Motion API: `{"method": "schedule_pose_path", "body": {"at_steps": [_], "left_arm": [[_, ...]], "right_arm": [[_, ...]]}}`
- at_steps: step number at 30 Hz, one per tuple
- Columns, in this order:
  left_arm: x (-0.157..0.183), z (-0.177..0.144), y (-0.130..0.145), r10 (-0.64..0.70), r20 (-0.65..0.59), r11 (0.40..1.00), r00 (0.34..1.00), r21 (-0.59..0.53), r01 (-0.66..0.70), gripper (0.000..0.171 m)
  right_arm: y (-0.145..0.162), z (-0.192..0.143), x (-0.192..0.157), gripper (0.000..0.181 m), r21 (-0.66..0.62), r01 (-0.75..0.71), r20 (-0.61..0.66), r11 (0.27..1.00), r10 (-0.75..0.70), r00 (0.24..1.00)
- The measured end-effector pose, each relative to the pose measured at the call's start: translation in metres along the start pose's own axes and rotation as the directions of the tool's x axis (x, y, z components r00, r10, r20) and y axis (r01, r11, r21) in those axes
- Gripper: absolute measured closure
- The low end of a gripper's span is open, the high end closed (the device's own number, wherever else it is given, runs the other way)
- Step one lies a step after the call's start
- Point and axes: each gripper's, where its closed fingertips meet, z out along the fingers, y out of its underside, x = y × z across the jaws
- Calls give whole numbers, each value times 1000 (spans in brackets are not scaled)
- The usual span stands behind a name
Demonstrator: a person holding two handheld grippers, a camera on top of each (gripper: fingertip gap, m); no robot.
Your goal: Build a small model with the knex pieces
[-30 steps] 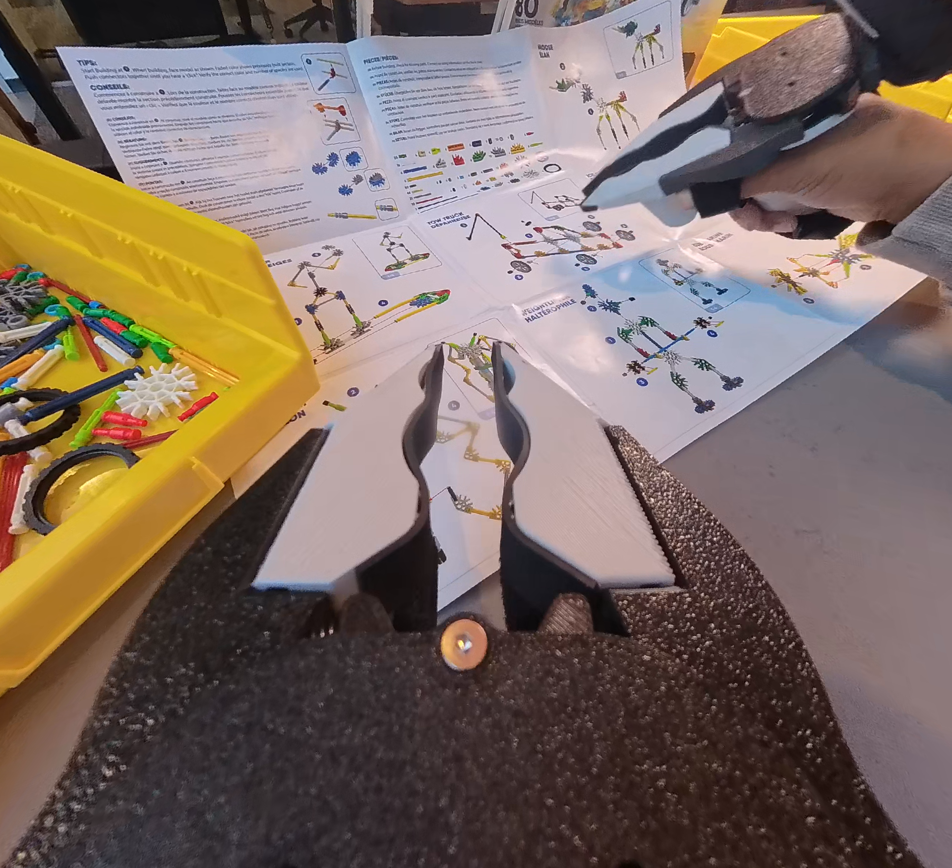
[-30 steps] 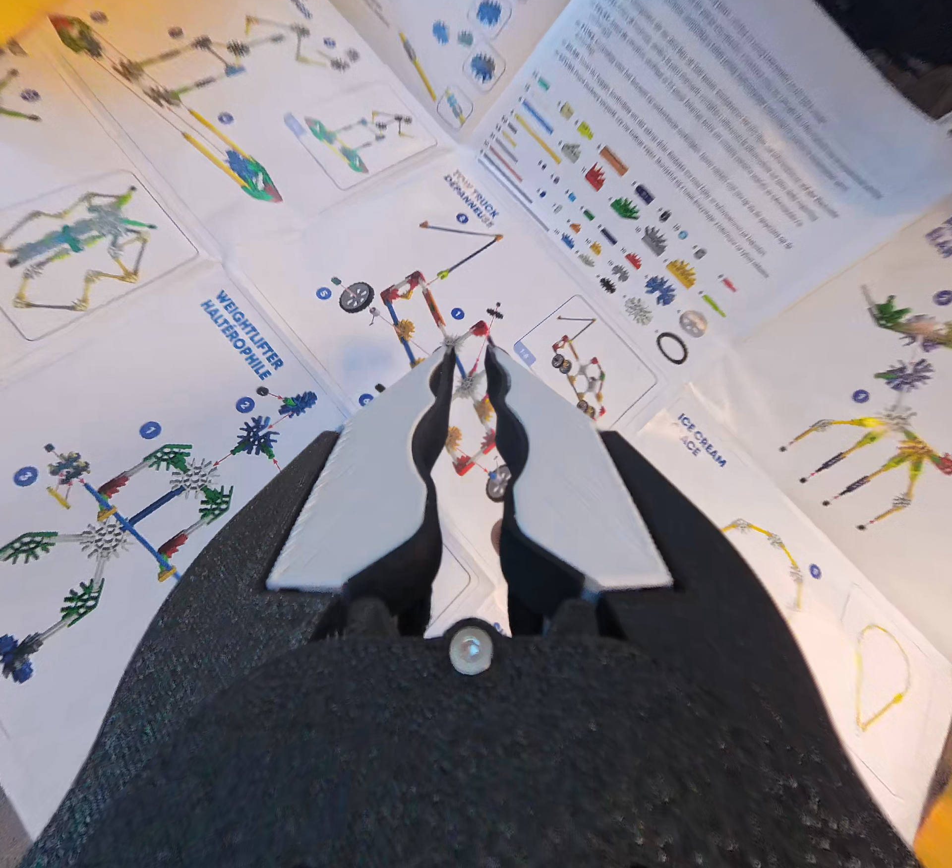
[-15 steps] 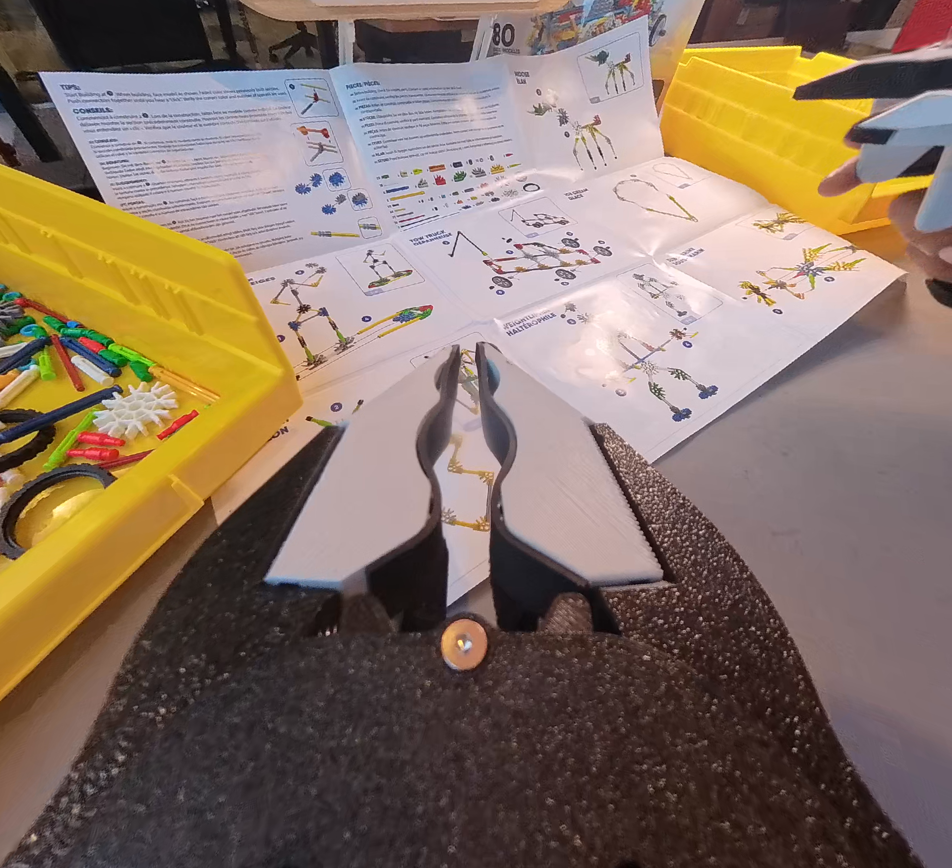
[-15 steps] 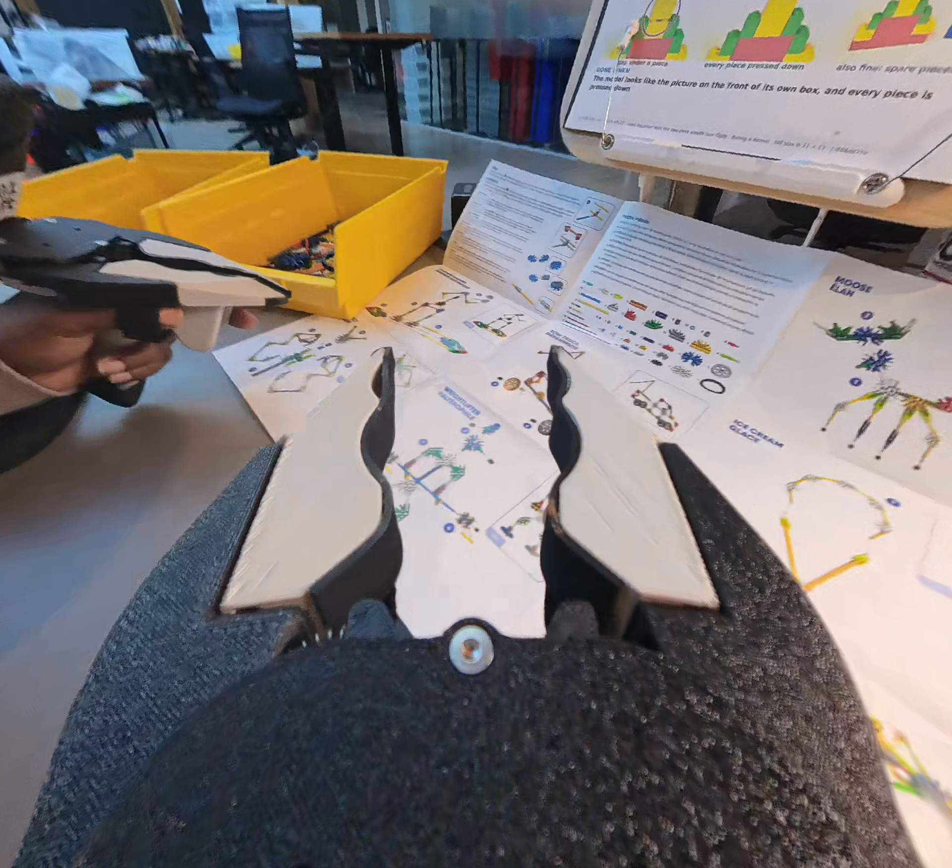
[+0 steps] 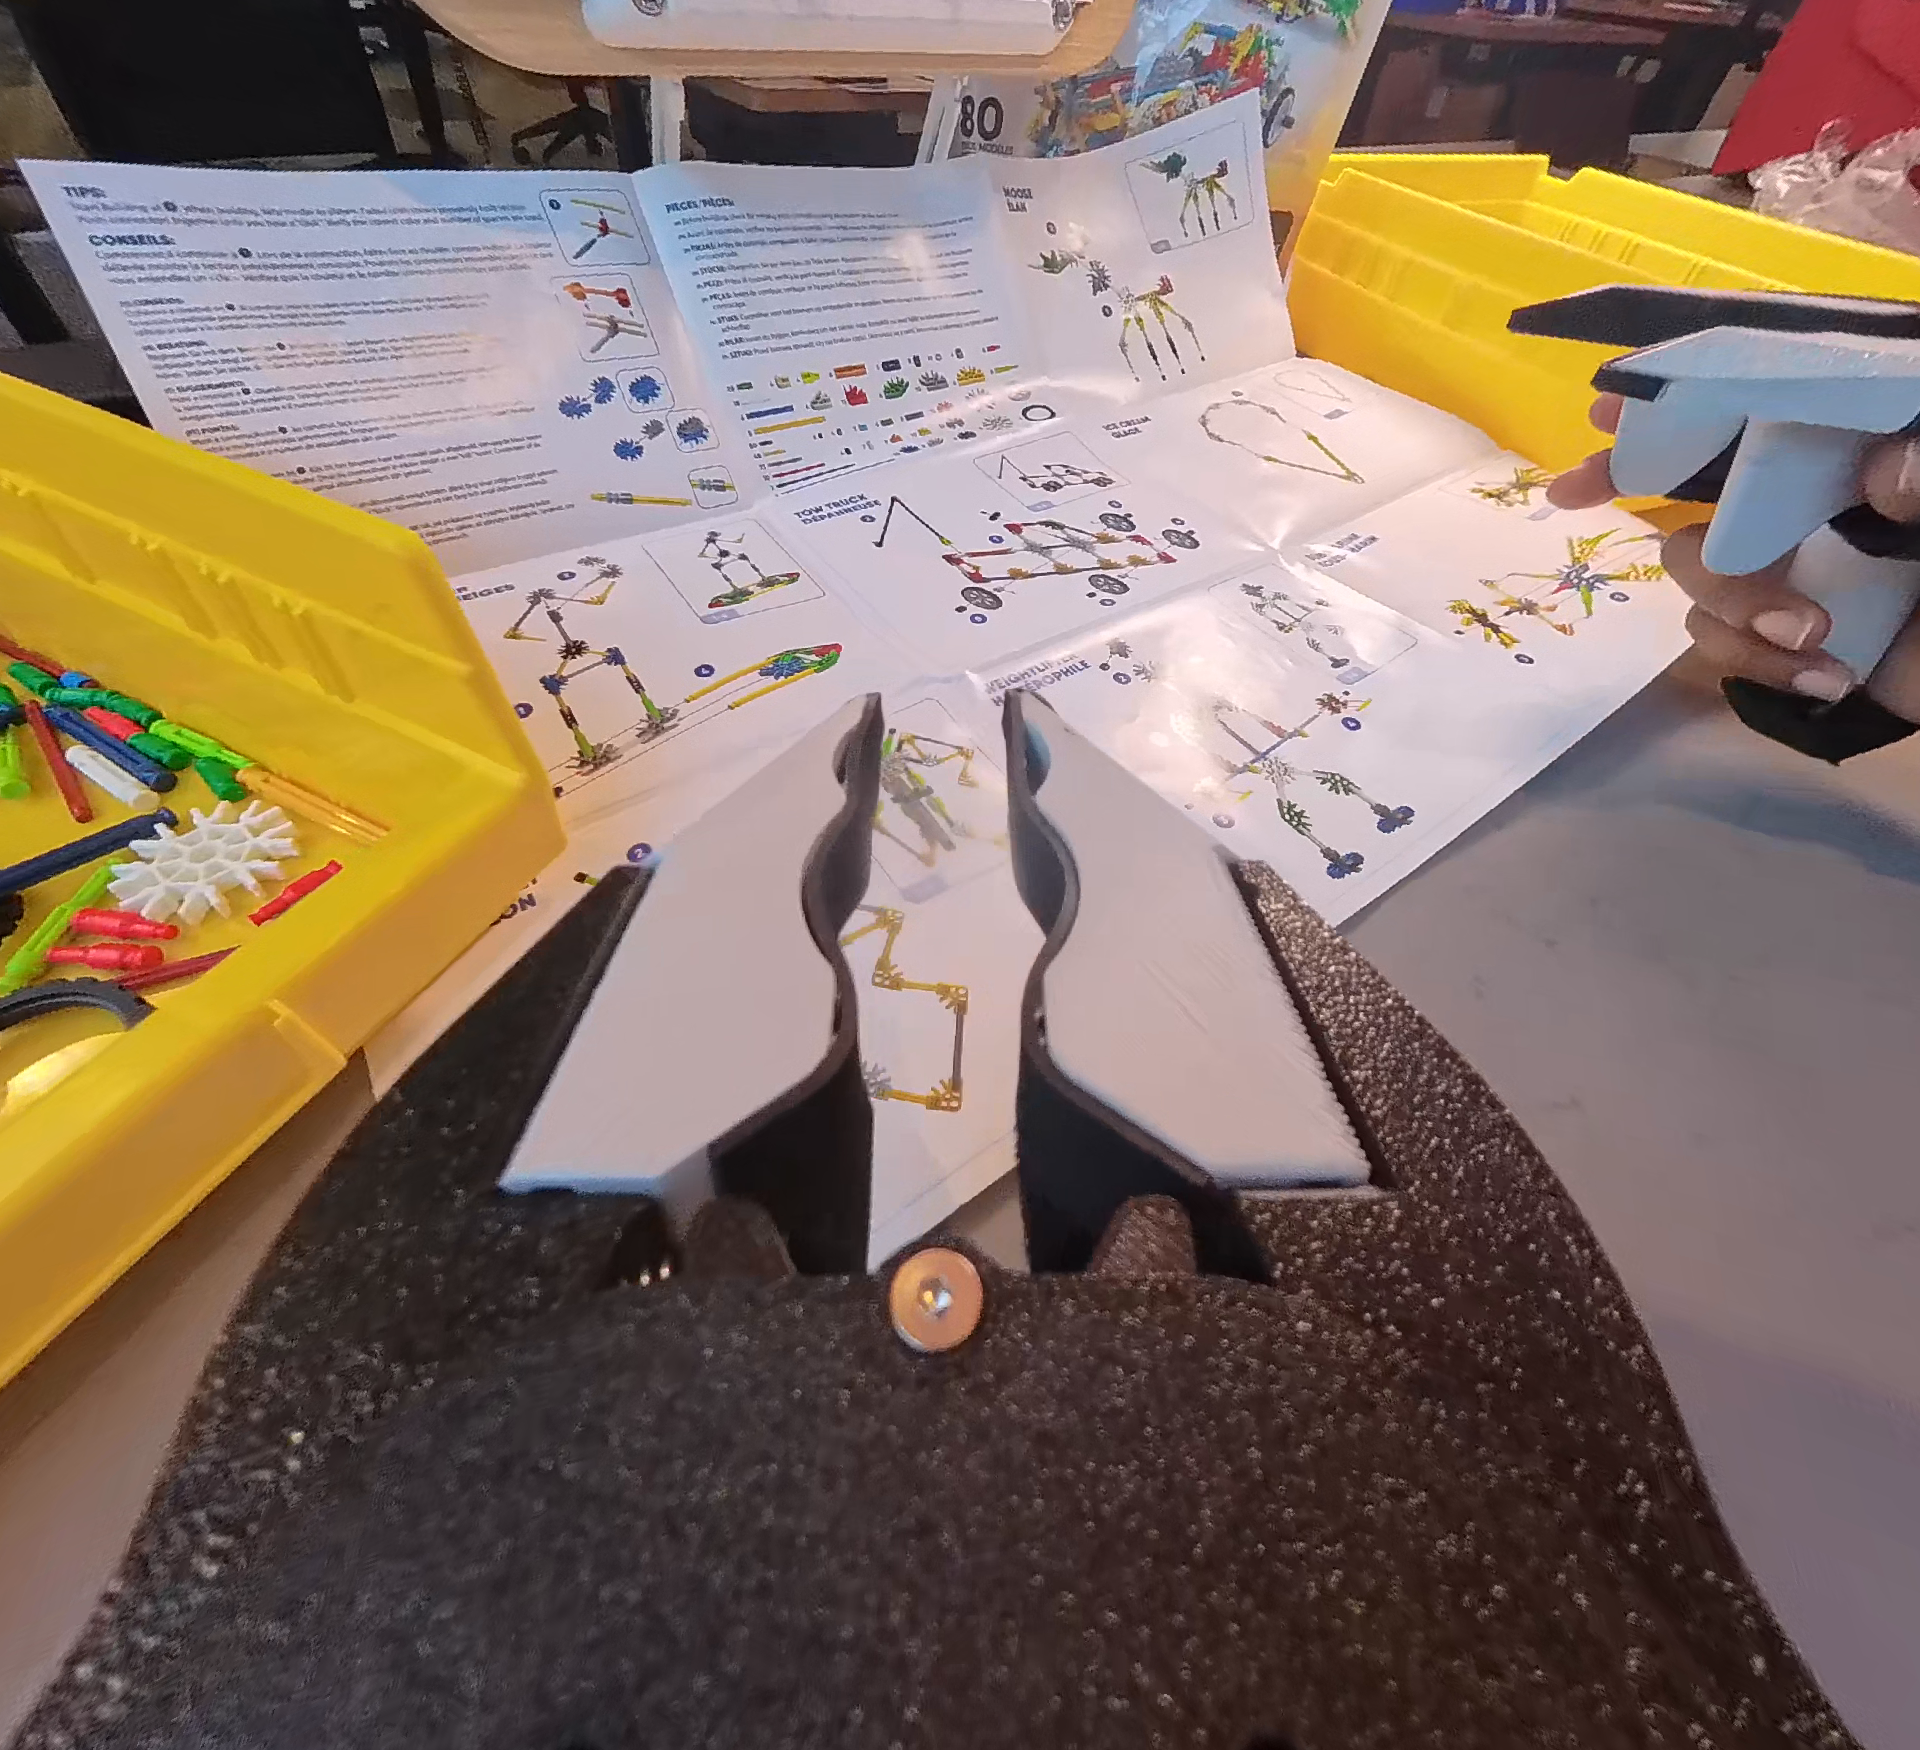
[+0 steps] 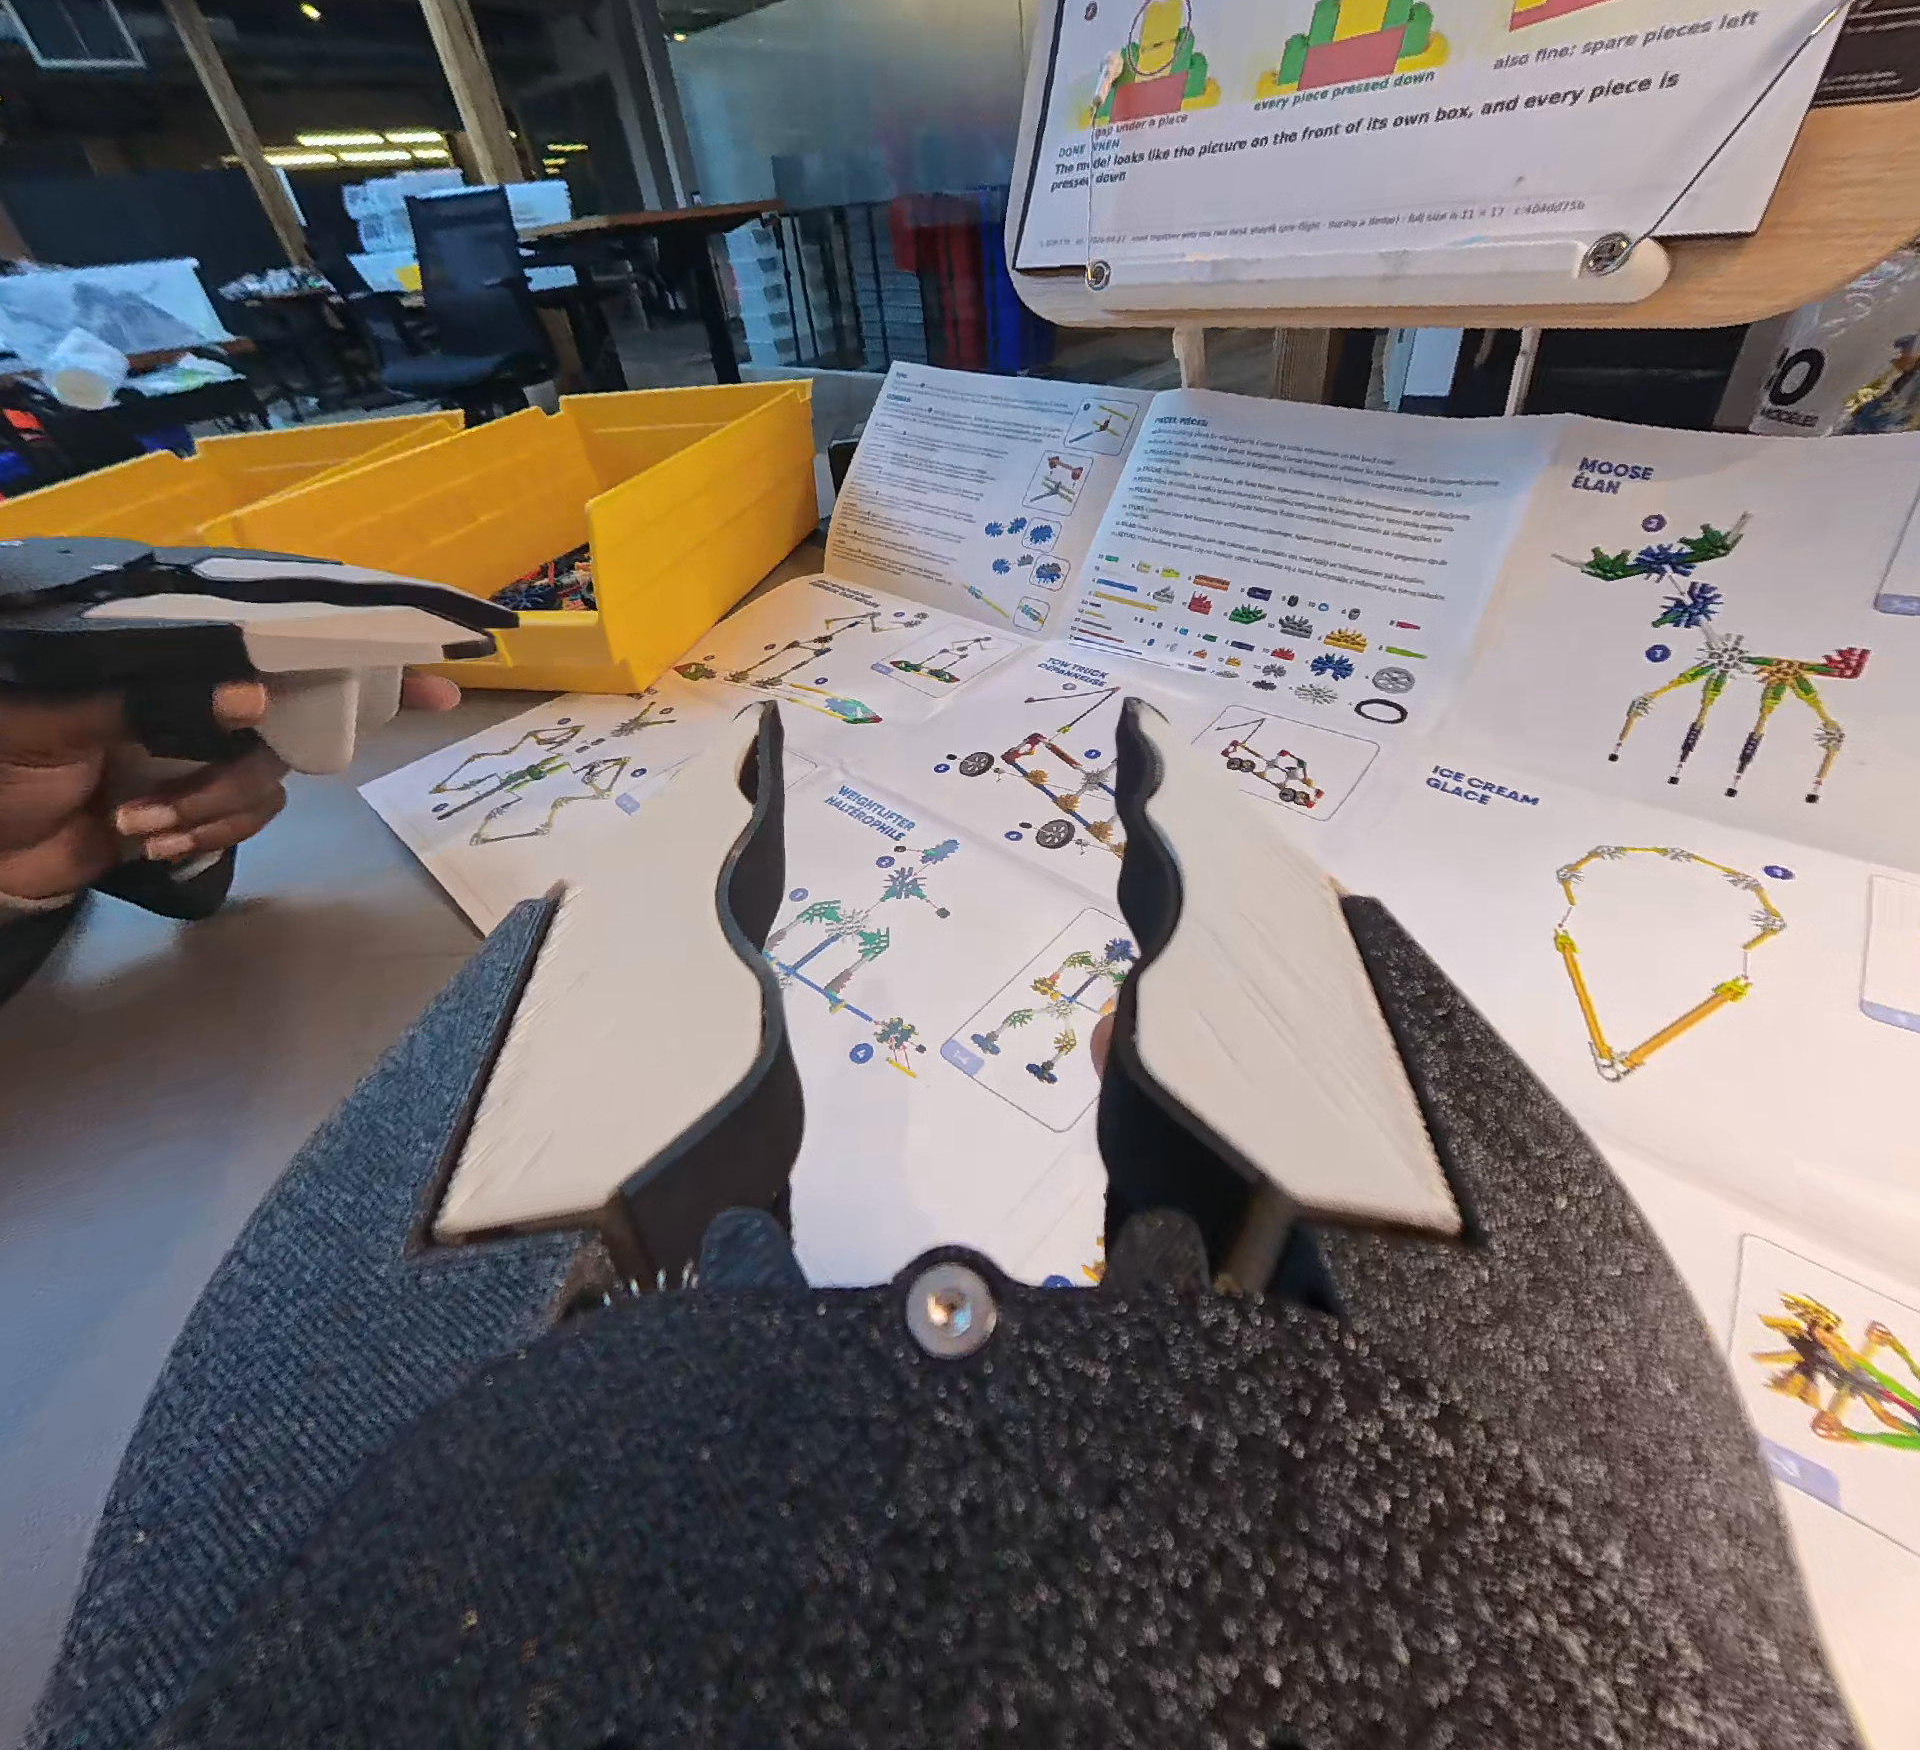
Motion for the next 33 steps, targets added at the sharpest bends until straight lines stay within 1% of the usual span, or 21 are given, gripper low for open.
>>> {"method": "schedule_pose_path", "body": {"at_steps": [5,10,15,25,33], "left_arm": [[-10,0,1,-68,10,998,998,9,68,137],[-10,-1,1,-100,-5,995,995,9,100,134],[-9,2,4,-71,4,997,997,-10,71,133],[1,4,7,109,39,993,993,-52,-107,135],[2,1,5,81,26,996,996,-41,-80,135]], "right_arm": [[4,-2,7,119,-2,6,-23,1000,-6,1000],[7,0,10,120,-16,5,-17,1000,-5,1000],[13,-1,15,122,-28,-17,-27,999,16,1000],[17,1,23,127,-42,-55,-32,998,53,998],[21,2,22,135,-54,-38,-34,998,36,999]]}}
